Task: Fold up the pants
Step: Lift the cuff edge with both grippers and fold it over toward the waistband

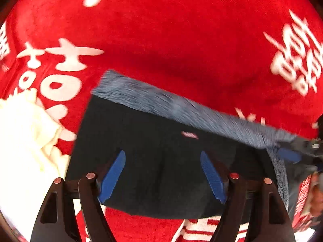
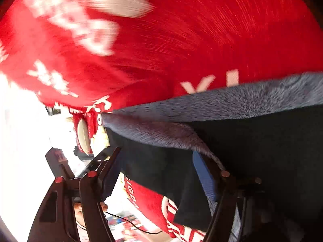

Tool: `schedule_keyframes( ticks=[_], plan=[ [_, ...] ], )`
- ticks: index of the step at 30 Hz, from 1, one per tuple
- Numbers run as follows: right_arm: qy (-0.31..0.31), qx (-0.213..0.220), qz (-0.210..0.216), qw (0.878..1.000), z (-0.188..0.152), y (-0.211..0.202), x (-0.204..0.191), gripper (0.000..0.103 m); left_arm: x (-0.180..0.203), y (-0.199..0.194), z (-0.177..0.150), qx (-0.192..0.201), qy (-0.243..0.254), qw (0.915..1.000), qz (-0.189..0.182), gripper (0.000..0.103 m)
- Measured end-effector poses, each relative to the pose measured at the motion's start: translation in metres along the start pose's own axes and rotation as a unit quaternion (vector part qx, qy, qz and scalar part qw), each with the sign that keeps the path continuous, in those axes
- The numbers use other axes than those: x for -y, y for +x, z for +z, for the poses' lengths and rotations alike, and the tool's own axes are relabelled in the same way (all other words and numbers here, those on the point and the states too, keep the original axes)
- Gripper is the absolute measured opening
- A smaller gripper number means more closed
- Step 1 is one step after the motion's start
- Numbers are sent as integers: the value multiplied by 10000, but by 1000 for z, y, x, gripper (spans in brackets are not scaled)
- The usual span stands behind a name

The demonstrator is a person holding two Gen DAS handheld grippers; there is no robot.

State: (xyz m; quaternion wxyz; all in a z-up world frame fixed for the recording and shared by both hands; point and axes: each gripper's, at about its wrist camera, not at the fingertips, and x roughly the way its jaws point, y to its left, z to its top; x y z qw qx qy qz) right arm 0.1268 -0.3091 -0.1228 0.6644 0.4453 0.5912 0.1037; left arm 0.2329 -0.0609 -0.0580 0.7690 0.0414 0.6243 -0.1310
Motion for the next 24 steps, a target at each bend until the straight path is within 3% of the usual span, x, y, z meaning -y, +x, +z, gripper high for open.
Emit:
schedule_keyframes(
  ticks=[2,4,9,14,19,24],
  plan=[
    [-214,-83,40,9997,-13,-1,-12,74,16,13,-1,-155,163,9997,94,78],
    [-349,-102,-281,9989,-27,-3,-19,74,29,18,-7,-203,299,9991,220,78],
    [-676,516,-1318,9876,-76,-44,-16,74,81,0,-40,-207,995,9948,-100,78],
    [-665,908,-2384,9646,-141,-102,27,74,141,-20,-93,-562,1543,9838,-722,78],
    [14,1128,-2949,9488,-220,-149,81,74,204,-27,-142,-941,2075,9663,-1194,78],
    [1294,1518,-2964,9340,-315,-192,137,74,236,-25,-168,-1213,2201,9554,-1549,78]
  ],
)
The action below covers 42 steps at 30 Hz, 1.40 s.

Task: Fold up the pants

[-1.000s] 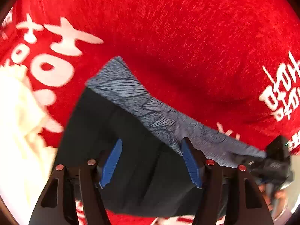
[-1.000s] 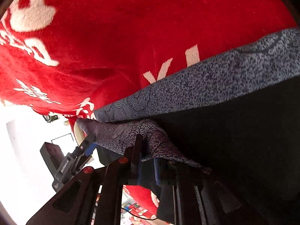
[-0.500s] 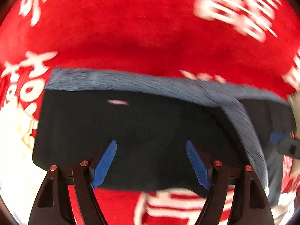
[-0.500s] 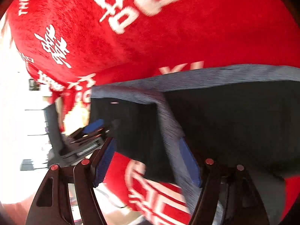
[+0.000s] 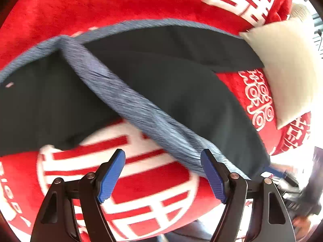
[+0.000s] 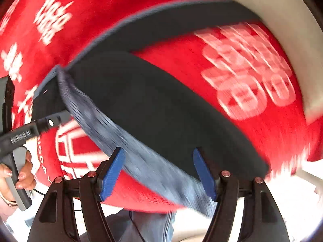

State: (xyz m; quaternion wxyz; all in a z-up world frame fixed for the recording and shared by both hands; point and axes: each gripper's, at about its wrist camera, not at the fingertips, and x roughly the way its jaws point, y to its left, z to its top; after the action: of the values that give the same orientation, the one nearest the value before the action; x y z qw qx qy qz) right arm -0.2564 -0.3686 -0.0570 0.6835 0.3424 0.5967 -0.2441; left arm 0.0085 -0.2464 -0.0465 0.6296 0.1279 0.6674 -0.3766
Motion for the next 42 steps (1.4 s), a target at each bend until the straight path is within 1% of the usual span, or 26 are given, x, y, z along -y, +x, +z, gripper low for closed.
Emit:
schedule_keyframes(
  ticks=[1,3,6,7,9,11,15,16,18,19,20,21,22,23,24,26,28,30,32,33,34,35,37,40,42],
  plan=[
    [163,9,-20,9999,-10,-1,10,74,6,4,-4,-31,56,10000,-47,78],
    [706,87,-19,9975,-40,2,40,74,17,12,-9,-77,222,9997,57,78],
    [1316,170,76,9911,-67,11,69,74,29,18,-14,-52,339,9994,84,78],
    [1388,216,85,9901,-74,11,76,74,34,20,-17,-22,425,9991,65,78],
    [1503,354,198,9878,-85,15,86,74,40,25,-19,4,546,9984,140,78],
    [1589,380,410,9857,-92,24,95,74,44,31,-21,-24,581,9982,153,78],
    [1694,490,914,9801,-97,31,101,74,51,36,-23,55,637,9978,201,78],
    [1750,528,1132,9766,-97,32,102,71,52,37,-23,59,633,9978,198,78],
    [1788,502,1396,9726,-97,37,104,61,53,39,-24,63,623,9979,175,78],
    [1799,476,1429,9721,-98,42,101,52,54,41,-25,60,634,9978,182,77],
    [1830,393,1512,9706,-97,47,102,30,56,42,-25,71,652,9977,173,66],
    [1869,267,1579,9692,-96,51,102,12,58,44,-26,47,698,9974,150,41],
    [1880,229,1616,9685,-95,53,100,3,60,45,-26,-6,717,9972,191,33],
    [1861,232,1714,9672,-93,50,101,3,59,45,-25,-17,677,9975,193,31],
    [1818,250,1815,9661,-89,42,101,3,59,41,-24,24,571,9983,114,23],
    [1665,341,1954,9659,-76,20,100,3,61,29,-19,88,439,9990,-61,21],
    [1470,439,2088,9658,-61,-1,101,3,67,15,-12,168,405,9990,-99,21],
    [1183,538,2208,9666,-32,-27,98,3,74,1,0,260,383,9989,-113,21],
    [961,618,2228,9682,-3,-46,97,3,80,-11,13,339,314,9988,-138,21],
    [829,673,2236,9688,17,-58,97,3,83,-16,21,376,263,9988,-160,21],
    [754,714,2252,9688,30,-64,99,3,86,-21,34,439,191,9987,-182,21],
    [632,794,2279,9684,55,-75,100,3,89,-25,44,474,140,9986,-195,21],
    [525,878,2305,9677,88,-85,100,3,94,-29,65,527,36,9983,-242,21],
    [340,1006,2205,9696,152,-93,102,3,105,-26,97,542,25,9983,-224,21],
    [252,1039,2151,9707,199,-88,102,3,110,-21,117,557,77,9983,-157,21]
  ],
)
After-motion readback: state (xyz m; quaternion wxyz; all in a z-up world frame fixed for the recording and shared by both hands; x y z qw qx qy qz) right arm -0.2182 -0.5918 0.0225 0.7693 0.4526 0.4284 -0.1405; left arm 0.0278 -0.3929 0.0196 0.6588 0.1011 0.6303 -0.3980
